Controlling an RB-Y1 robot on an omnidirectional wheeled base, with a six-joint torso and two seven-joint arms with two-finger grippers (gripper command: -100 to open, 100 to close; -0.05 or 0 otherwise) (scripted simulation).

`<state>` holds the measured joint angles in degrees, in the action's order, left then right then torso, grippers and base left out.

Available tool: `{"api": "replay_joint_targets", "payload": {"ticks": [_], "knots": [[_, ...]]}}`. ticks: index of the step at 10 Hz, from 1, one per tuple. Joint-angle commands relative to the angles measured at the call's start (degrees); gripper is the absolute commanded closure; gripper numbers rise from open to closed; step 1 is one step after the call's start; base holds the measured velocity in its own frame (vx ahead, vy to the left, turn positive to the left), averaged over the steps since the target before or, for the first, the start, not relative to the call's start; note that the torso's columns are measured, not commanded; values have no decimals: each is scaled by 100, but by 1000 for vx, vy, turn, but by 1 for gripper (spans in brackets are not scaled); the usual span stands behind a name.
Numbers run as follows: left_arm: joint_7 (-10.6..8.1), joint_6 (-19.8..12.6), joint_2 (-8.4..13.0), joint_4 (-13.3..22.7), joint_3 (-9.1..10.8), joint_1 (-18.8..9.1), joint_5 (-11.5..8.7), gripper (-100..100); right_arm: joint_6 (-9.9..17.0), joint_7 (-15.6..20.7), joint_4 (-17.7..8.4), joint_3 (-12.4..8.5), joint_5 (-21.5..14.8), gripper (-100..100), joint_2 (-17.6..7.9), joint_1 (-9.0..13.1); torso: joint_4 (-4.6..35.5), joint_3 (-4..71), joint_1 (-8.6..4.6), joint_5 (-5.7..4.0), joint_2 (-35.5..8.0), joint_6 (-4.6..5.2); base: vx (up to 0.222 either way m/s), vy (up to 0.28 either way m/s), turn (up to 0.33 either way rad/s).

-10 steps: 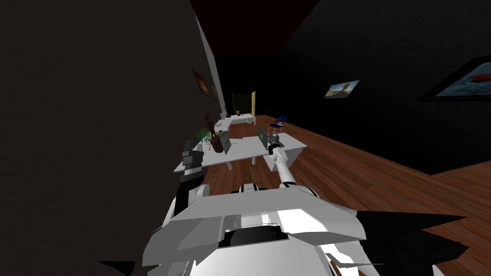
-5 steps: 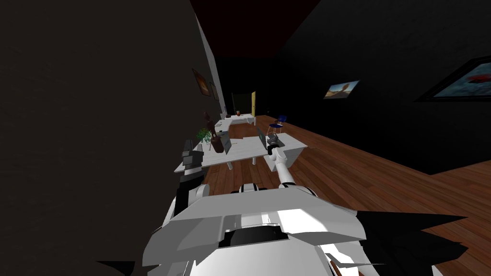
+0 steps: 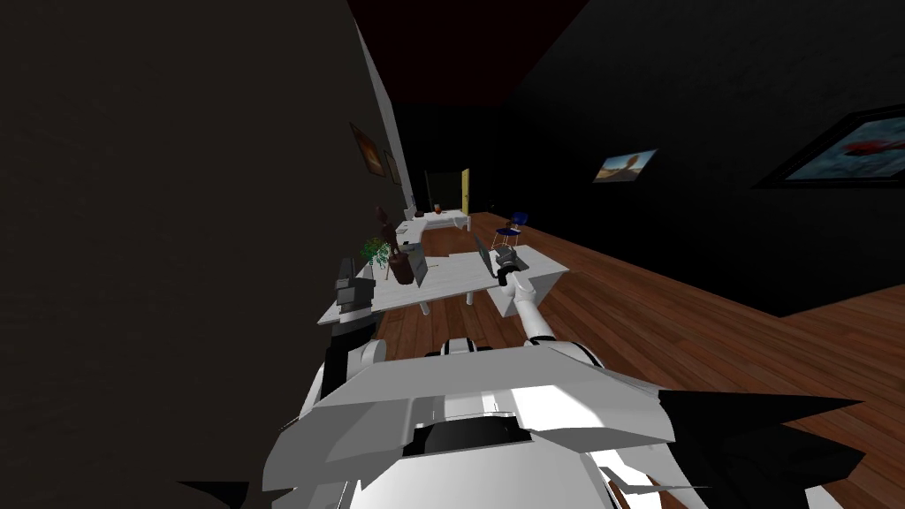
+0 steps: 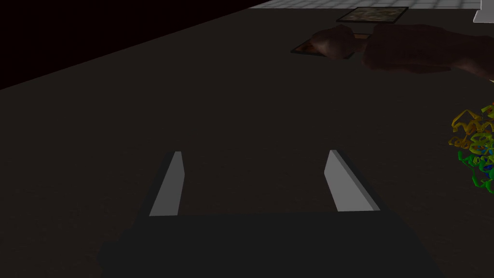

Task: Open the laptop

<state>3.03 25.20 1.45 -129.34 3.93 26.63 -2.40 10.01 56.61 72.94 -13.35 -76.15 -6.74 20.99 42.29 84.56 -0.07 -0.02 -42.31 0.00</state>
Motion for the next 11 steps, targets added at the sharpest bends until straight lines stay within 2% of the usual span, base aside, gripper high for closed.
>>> {"api": "replay_joint_targets", "payload": {"ticks": [1,3,4,5,11], "knots": [[0,0,0,0,0,0,0,0,82,34,74,227,368,-100,-278,-103,2,-5,-5,-2,-7,0,21,28,-29],[0,0,0,0,0,-1,0,0,142,-129,92,512,696,-100,-640,-207,0,0,6,2,0,-1,22,24,44],[0,0,0,0,0,-1,0,0,142,-129,92,512,696,-100,-694,-207,-1,1,7,2,2,0,11,13,38],[0,0,0,0,0,-1,0,0,172,-210,101,655,860,-100,-901,-258,0,1,6,2,1,1,4,5,14],[0,0,1,0,1,-1,0,0,172,-210,101,655,860,-100,-901,-258,1,-1,3,0,-1,1,-1,-1,-4]]}}
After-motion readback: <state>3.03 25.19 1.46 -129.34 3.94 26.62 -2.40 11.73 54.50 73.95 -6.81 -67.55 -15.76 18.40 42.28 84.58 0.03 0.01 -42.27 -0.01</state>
